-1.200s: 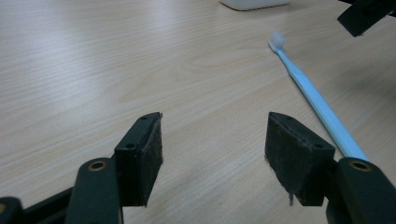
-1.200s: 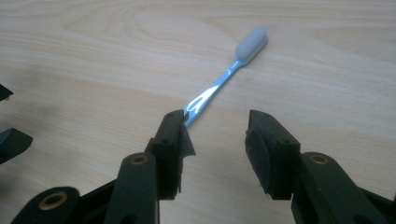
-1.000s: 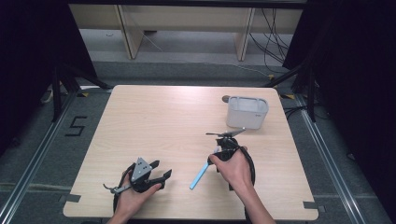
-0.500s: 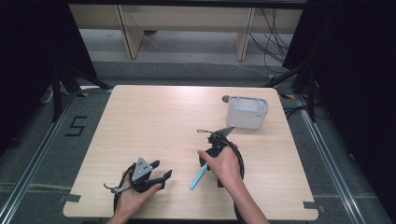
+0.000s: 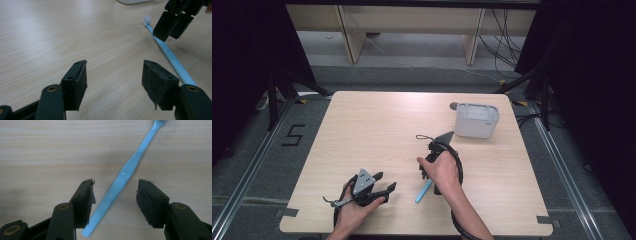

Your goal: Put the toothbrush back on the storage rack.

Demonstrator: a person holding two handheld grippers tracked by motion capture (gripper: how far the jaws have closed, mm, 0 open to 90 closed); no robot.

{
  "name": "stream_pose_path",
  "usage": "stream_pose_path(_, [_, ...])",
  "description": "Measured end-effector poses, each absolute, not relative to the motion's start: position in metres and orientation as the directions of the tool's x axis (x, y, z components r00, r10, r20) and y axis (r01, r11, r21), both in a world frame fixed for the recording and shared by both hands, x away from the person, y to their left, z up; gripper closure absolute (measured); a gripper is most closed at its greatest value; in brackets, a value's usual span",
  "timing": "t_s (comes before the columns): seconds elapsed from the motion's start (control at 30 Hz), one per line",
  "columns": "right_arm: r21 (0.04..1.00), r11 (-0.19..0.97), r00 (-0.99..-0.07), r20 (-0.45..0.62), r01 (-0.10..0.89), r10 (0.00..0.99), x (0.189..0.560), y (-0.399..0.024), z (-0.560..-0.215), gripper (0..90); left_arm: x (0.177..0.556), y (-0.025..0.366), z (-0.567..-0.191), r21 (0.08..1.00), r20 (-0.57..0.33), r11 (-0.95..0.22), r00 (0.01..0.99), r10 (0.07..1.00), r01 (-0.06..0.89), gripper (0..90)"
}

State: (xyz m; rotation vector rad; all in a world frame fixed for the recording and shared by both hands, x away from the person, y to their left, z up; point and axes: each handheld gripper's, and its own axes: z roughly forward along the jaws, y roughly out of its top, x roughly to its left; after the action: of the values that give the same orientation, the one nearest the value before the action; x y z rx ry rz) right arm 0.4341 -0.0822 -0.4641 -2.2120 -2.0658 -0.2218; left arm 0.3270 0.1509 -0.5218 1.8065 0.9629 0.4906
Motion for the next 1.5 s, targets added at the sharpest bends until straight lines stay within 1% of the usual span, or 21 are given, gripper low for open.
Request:
stream_pose_path(0.03, [-0.047, -0.073, 0.08, 0.173, 0.996, 0.982, 0.436, -0.082, -0.461, 47.8, 0.327, 0.151, -0.522, 0.899, -0.092, -0.194, 0.603, 0.792, 0.392, 36.3])
stream_pose_path(0.07, [-0.073, -0.1, 0.111, 0.166, 0.992, 0.98, 0.437, -0.08, -0.46, 47.9, 0.327, 0.151, -0.522, 0.899, -0.091, -0.196, 0.604, 0.792, 0.393, 36.3])
stream_pose_path(0.13, [-0.064, -0.084, 0.094, 0.187, 0.994, 0.978, 0.437, -0.082, -0.465, 47.9, 0.327, 0.15, -0.522, 0.899, -0.089, -0.198, 0.604, 0.792, 0.392, 36.3])
stream_pose_path(0.3, [-0.074, -0.089, 0.099, 0.145, 0.993, 0.984, 0.438, -0.08, -0.468, 48.1, 0.327, 0.15, -0.522, 0.899, -0.088, -0.199, 0.605, 0.791, 0.391, 36.3])
stream_pose_path(0.4, [-0.094, -0.135, 0.149, 0.163, 0.986, 0.975, 0.439, -0.075, -0.467, 47.9, 0.327, 0.15, -0.522, 0.899, -0.085, -0.202, 0.607, 0.79, 0.39, 36.3])
stream_pose_path(0.43, [-0.089, -0.135, 0.147, 0.15, 0.987, 0.978, 0.439, -0.074, -0.467, 47.9, 0.327, 0.15, -0.522, 0.899, -0.086, -0.202, 0.607, 0.79, 0.389, 36.3])
stream_pose_path(0.47, [-0.072, -0.087, 0.093, 0.088, 0.994, 0.992, 0.44, -0.076, -0.468, 48.0, 0.327, 0.15, -0.522, 0.899, -0.087, -0.201, 0.608, 0.79, 0.39, 36.3])
stream_pose_path(0.53, [-0.076, -0.122, 0.129, 0.095, 0.99, 0.987, 0.441, -0.073, -0.468, 48.2, 0.327, 0.15, -0.522, 0.898, -0.087, -0.201, 0.608, 0.789, 0.391, 36.3])
stream_pose_path(0.57, [-0.07, -0.088, 0.094, 0.08, 0.994, 0.992, 0.441, -0.075, -0.469, 48.5, 0.327, 0.15, -0.522, 0.898, -0.087, -0.202, 0.608, 0.789, 0.391, 36.3])
stream_pose_path(0.6, [-0.07, -0.091, 0.097, 0.079, 0.993, 0.992, 0.441, -0.074, -0.469, 48.8, 0.327, 0.15, -0.522, 0.898, -0.087, -0.202, 0.608, 0.789, 0.391, 36.3])
stream_pose_path(0.63, [-0.069, -0.124, 0.132, 0.131, 0.99, 0.983, 0.442, -0.072, -0.469, 48.9, 0.327, 0.15, -0.522, 0.898, -0.088, -0.202, 0.607, 0.79, 0.392, 36.3])
stream_pose_path(0.67, [-0.057, -0.09, 0.097, 0.127, 0.994, 0.987, 0.441, -0.074, -0.471, 49.1, 0.327, 0.15, -0.522, 0.897, -0.087, -0.204, 0.61, 0.788, 0.391, 36.3])
stream_pose_path(0.77, [-0.064, -0.093, 0.1, 0.118, 0.994, 0.988, 0.442, -0.072, -0.473, 50.4, 0.327, 0.15, -0.522, 0.898, -0.088, -0.201, 0.609, 0.788, 0.39, 36.3])
stream_pose_path(0.8, [-0.073, -0.068, 0.075, 0.104, 0.995, 0.992, 0.441, -0.073, -0.474, 51.4, 0.327, 0.15, -0.522, 0.898, -0.089, -0.201, 0.61, 0.788, 0.39, 36.3])
stream_pose_path(0.93, [-0.084, -0.083, 0.09, 0.092, 0.993, 0.992, 0.442, -0.072, -0.474, 56.2, 0.327, 0.15, -0.522, 0.897, -0.088, -0.204, 0.611, 0.787, 0.392, 36.3])
stream_pose_path(1.0, [-0.066, -0.052, 0.057, 0.082, 0.997, 0.995, 0.44, -0.073, -0.476, 59.8, 0.327, 0.15, -0.522, 0.899, -0.085, -0.204, 0.611, 0.787, 0.388, 36.3])
stream_pose_path(1.07, [-0.074, -0.071, 0.076, 0.07, 0.995, 0.995, 0.441, -0.071, -0.474, 63.2, 0.327, 0.15, -0.522, 0.898, -0.085, -0.205, 0.612, 0.786, 0.389, 36.3])
stream_pose_path(1.13, [-0.062, -0.036, 0.039, 0.053, 0.997, 0.998, 0.44, -0.074, -0.475, 68.3, 0.327, 0.15, -0.522, 0.899, -0.085, -0.205, 0.612, 0.787, 0.388, 36.3])
stream_pose_path(1.27, [-0.086, -0.118, 0.122, 0.042, 0.989, 0.992, 0.441, -0.068, -0.475, 76.3, 0.326, 0.15, -0.521, 0.896, -0.081, -0.211, 0.608, 0.79, 0.392, 36.3])
stream_pose_path(1.3, [-0.062, -0.039, 0.041, 0.033, 0.997, 0.999, 0.441, -0.074, -0.476, 77.7, 0.326, 0.149, -0.521, 0.896, -0.081, -0.21, 0.608, 0.79, 0.392, 36.3])
stream_pose_path(1.5, [-0.04, 0.049, -0.049, -0.016, 0.998, 0.999, 0.44, -0.074, -0.477, 78.6, 0.326, 0.149, -0.521, 0.896, -0.081, -0.21, 0.608, 0.79, 0.392, 36.3])
